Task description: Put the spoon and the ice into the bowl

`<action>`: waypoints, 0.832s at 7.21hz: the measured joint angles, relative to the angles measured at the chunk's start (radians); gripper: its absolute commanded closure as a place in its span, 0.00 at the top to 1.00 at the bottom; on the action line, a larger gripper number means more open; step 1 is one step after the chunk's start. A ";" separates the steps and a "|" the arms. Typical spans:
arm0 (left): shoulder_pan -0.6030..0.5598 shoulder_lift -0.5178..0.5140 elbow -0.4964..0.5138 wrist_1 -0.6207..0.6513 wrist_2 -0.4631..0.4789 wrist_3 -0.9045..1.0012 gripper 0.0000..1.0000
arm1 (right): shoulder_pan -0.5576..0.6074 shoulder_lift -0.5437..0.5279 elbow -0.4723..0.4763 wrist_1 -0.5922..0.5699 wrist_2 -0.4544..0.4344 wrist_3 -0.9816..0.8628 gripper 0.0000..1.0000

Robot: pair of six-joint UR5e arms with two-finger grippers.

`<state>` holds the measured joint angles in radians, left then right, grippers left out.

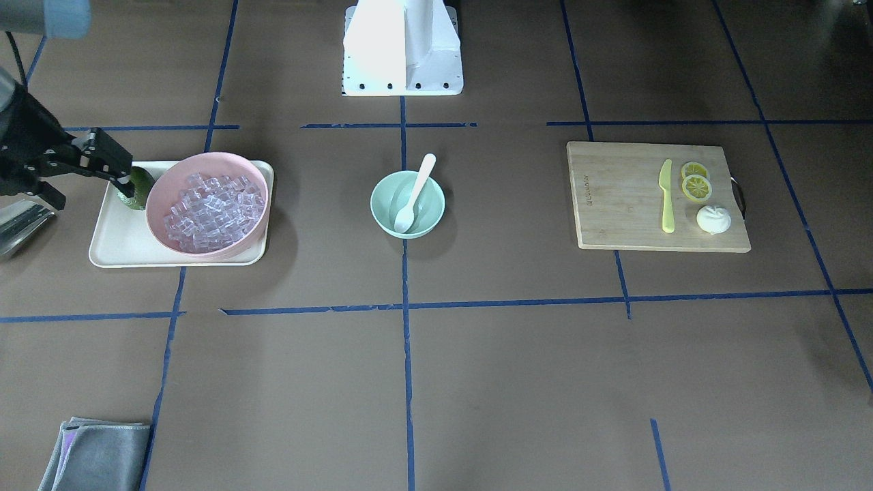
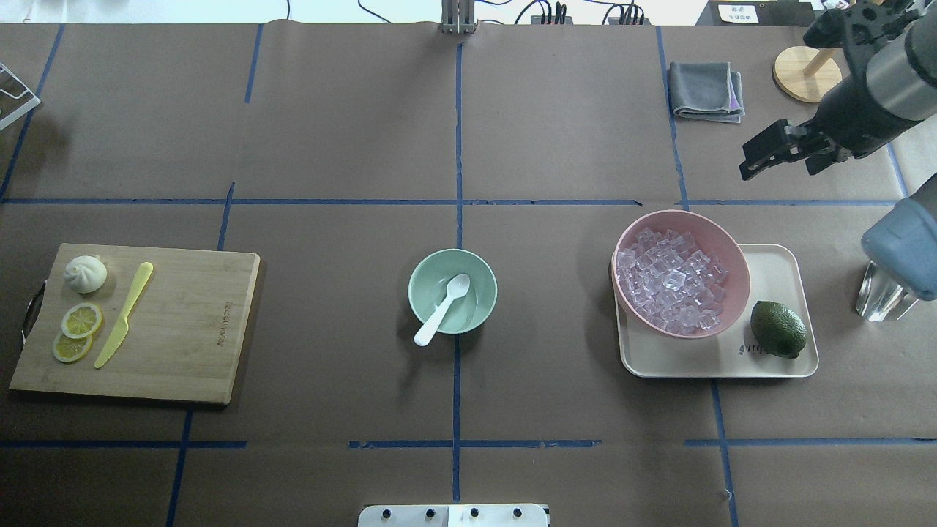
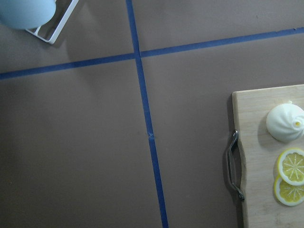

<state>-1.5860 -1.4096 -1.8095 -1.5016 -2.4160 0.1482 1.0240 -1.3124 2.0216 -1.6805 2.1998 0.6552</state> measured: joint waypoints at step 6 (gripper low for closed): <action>-0.037 0.033 -0.042 -0.015 0.016 0.007 1.00 | -0.282 -0.046 -0.016 0.170 -0.213 0.607 0.84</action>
<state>-1.6231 -1.3765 -1.8512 -1.5167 -2.4003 0.1553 0.7415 -1.3579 2.0056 -1.5107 1.9871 1.2623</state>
